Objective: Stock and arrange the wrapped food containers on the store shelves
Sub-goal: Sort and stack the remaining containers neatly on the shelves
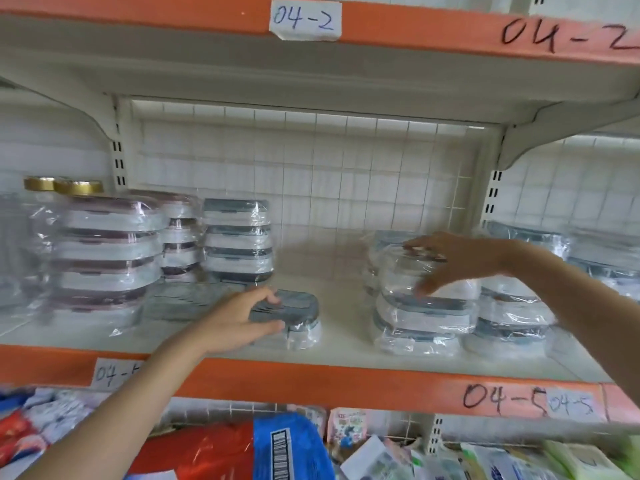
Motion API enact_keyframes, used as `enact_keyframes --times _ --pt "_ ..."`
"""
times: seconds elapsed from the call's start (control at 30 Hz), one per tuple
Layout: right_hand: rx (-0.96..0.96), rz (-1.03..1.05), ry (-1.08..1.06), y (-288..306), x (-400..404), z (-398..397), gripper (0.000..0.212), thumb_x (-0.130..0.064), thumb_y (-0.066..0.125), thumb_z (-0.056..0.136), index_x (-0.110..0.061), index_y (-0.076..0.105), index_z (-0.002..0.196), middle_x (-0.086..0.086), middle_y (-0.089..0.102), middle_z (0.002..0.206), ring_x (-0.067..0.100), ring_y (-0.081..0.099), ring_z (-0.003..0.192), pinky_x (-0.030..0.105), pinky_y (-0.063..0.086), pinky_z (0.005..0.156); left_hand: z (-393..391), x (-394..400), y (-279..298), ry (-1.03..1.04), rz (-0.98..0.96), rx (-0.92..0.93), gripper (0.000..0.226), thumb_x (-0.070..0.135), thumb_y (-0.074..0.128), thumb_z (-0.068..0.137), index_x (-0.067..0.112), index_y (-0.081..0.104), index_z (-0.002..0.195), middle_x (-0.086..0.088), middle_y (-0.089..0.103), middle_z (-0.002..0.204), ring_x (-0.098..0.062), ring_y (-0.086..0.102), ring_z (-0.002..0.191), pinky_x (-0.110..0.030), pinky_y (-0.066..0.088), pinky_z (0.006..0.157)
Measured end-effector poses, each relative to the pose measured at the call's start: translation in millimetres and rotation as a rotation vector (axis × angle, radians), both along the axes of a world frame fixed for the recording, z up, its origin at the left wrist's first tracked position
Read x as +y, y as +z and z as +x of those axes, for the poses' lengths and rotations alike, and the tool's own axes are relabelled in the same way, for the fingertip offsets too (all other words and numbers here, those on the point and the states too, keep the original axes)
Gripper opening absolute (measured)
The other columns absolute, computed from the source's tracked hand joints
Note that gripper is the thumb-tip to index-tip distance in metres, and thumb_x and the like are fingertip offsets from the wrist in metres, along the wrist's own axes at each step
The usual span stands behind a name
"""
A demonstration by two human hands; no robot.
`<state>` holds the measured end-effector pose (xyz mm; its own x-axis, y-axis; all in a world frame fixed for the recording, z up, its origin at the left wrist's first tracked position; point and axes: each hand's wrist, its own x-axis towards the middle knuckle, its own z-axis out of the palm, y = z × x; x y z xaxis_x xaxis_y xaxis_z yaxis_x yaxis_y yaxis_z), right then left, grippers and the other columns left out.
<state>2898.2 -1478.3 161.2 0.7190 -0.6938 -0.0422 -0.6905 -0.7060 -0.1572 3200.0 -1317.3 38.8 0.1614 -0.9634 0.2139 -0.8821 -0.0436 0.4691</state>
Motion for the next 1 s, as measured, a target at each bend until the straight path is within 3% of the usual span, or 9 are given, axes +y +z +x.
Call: enact_keyframes --times 0.13,0.2,0.27,0.37,0.47,0.6,0.73,0.87,1.0 --pt "-0.197 -0.123 0.046 18.7 26.5 25.9 0.097 -0.077 0.058 0.052 -0.035 0.037 0.136 -0.007 0.045 0.124 0.017 0.047 0.11 0.033 0.039 0.095 -8.1 0.1 -5.4 0.004 -0.072 -0.114 0.05 0.053 0.054 0.087 0.034 0.045 0.132 0.023 0.032 0.145 -0.002 0.032 0.131 -0.036 0.022 0.112" --pt "-0.3 -0.11 0.122 19.3 44.0 52.8 0.096 -0.081 0.054 0.048 -0.033 0.04 0.13 -0.007 0.049 0.119 0.016 0.05 0.105 0.03 0.039 0.089 -4.3 2.7 -6.4 0.003 -0.112 -0.051 0.05 0.051 0.054 0.087 0.031 0.044 0.133 0.023 0.037 0.138 0.0 0.036 0.126 -0.034 0.029 0.111" --pt "-0.348 -0.057 0.202 9.4 58.7 88.8 0.086 -0.079 0.057 0.052 -0.028 0.041 0.12 -0.005 0.052 0.117 0.016 0.052 0.101 0.029 0.041 0.087 11.1 9.8 -2.7 0.121 -0.32 0.026 0.03 0.036 0.054 0.093 0.022 0.052 0.119 0.011 0.052 0.125 -0.008 0.05 0.115 -0.029 0.041 0.097" --pt "-0.325 -0.045 0.281 -16.2 68.2 154.5 0.072 -0.068 0.067 0.066 -0.023 0.038 0.114 -0.004 0.05 0.111 0.021 0.05 0.103 0.04 0.044 0.092 41.3 34.6 15.7 0.382 -0.672 0.008 0.004 0.013 0.051 0.094 0.014 0.055 0.096 0.005 0.06 0.099 -0.014 0.057 0.093 -0.02 0.036 0.077" --pt "-0.314 -0.052 0.325 -41.9 76.4 222.0 0.073 -0.064 0.068 0.069 -0.019 0.038 0.119 0.0 0.049 0.122 0.025 0.047 0.112 0.045 0.042 0.096 62.0 64.1 31.6 0.469 -0.749 -0.045 0.005 0.007 0.052 0.092 0.012 0.052 0.093 0.009 0.054 0.093 -0.013 0.053 0.088 -0.021 0.035 0.076" --pt "-0.212 -0.054 0.39 -65.6 79.8 270.8 0.079 -0.055 0.064 0.08 -0.016 0.033 0.141 0.006 0.037 0.143 0.029 0.032 0.132 0.039 0.031 0.108 62.7 87.4 36.0 0.432 -0.633 -0.127 0.017 0.002 0.057 0.087 0.017 0.051 0.092 0.012 0.047 0.095 -0.007 0.051 0.091 -0.023 0.038 0.085" --pt "-0.222 0.046 0.428 -44.1 68.8 235.2 0.072 -0.047 0.06 0.086 -0.026 0.027 0.147 -0.002 0.023 0.155 0.018 0.024 0.14 0.028 0.02 0.109 48.2 81.9 34.6 0.377 -0.593 -0.163 0.019 0.006 0.061 0.086 0.018 0.055 0.099 0.011 0.047 0.105 -0.005 0.045 0.103 -0.024 0.034 0.093" --pt "-0.228 -0.017 0.276 -13.4 48.5 144.8 0.049 -0.041 0.061 0.087 -0.027 0.051 0.132 -0.008 0.048 0.138 0.006 0.045 0.116 0.018 0.028 0.092 5.5 43.1 35.0 0.204 -0.596 -0.145 0.017 0.008 0.062 0.086 0.012 0.059 0.102 0.006 0.053 0.106 -0.006 0.047 0.1 -0.014 0.028 0.083" --pt "-0.179 -0.175 0.093 0.5 23.2 60.5 0.031 -0.021 0.053 0.093 -0.02 0.062 0.122 -0.004 0.06 0.126 0.016 0.051 0.116 0.019 0.032 0.096 -62.8 -12.4 34.4 -0.023 -0.577 -0.034 0.021 0.018 0.063 0.089 0.011 0.061 0.108 0.003 0.057 0.11 -0.009 0.053 0.102 -0.011 0.031 0.085"
